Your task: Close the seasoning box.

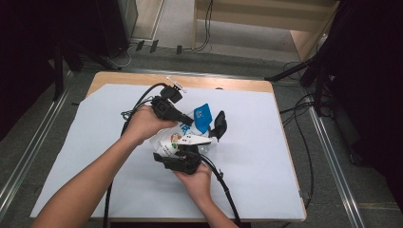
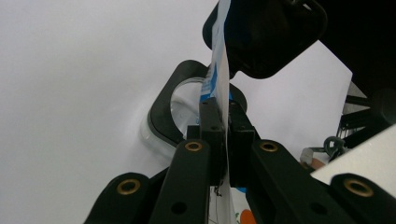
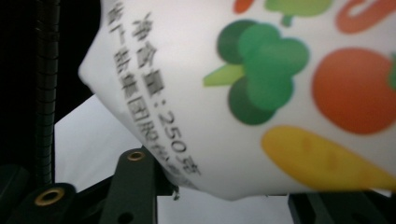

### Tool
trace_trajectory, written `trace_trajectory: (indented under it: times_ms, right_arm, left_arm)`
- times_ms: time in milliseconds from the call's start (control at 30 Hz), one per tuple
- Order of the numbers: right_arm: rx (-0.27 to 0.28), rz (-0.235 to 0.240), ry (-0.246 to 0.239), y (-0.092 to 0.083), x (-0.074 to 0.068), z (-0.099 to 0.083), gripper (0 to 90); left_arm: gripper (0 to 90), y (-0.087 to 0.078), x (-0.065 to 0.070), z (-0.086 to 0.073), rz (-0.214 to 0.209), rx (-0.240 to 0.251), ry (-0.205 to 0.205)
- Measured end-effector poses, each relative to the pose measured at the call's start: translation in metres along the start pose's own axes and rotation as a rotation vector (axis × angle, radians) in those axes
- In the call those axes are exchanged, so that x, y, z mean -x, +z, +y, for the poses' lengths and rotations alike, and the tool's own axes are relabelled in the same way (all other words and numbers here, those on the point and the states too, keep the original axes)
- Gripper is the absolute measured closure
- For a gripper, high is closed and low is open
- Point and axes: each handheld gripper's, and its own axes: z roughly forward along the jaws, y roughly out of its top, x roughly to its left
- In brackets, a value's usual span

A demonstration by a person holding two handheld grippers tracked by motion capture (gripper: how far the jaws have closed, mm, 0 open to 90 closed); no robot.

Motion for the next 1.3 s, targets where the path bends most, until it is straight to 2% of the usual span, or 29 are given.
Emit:
trace_trajectory:
  times_ms: [33,67,167,200,367,500,767,933,1033,1067,1100,1167,1200,1267,1300]
  right_arm:
    - [-0.007,-0.008,-0.009,0.000,-0.001,0.001,56.1]
    - [-0.019,-0.016,-0.038,0.001,-0.004,0.002,51.1]
    - [-0.036,-0.024,-0.054,0.003,-0.006,0.002,48.5]
    - [-0.036,-0.025,-0.053,0.003,-0.006,0.002,50.1]
    - [-0.008,-0.009,-0.008,-0.001,-0.002,0.003,60.4]
    - [0.013,0.008,0.012,-0.001,-0.002,0.004,62.4]
    - [0.033,0.045,0.044,0.000,-0.001,0.002,64.8]
    - [0.041,0.068,0.042,-0.001,-0.001,0.002,65.3]
    - [0.036,0.057,0.030,-0.001,-0.001,0.004,64.5]
    - [0.028,0.051,0.017,0.000,-0.002,0.005,63.8]
    - [0.015,0.020,-0.012,0.001,-0.004,0.005,61.9]
    - [0.010,0.010,-0.025,0.001,-0.005,0.005,60.8]
    - [0.007,-0.011,-0.037,0.001,-0.006,0.005,56.7]
    - [-0.003,-0.020,-0.033,0.002,-0.006,0.006,52.0]
    - [-0.010,-0.030,-0.035,0.002,-0.006,0.007,52.7]
  left_arm:
    - [89.7,0.001,0.001,0.000,0.001,0.001,-0.005]
    - [89.8,0.002,0.001,0.001,0.005,-0.005,-0.006]
    - [89.8,0.003,0.002,0.002,0.016,-0.011,-0.009]
    - [89.7,0.003,0.002,0.002,0.018,-0.013,-0.011]
    - [89.3,-0.001,0.000,0.001,0.023,0.002,-0.035]
    - [87.9,-0.004,-0.002,0.000,0.010,0.011,-0.041]
    - [83.4,-0.009,0.001,-0.003,-0.023,-0.007,-0.027]
    - [86.7,-0.010,0.002,-0.003,-0.013,-0.007,-0.028]
    - [89.2,-0.008,0.001,-0.002,0.002,-0.014,-0.040]
    - [89.5,-0.006,0.000,-0.002,-0.004,-0.018,-0.042]
    - [89.8,-0.005,0.000,-0.001,-0.010,-0.025,-0.049]
    - [90.0,-0.003,0.000,0.000,-0.021,-0.032,-0.059]
    - [90.0,-0.002,0.000,0.001,-0.016,-0.028,-0.071]
    - [90.0,-0.001,0.000,0.002,-0.014,-0.026,-0.081]
    - [90.0,0.000,0.001,0.003,-0.014,-0.024,-0.090]
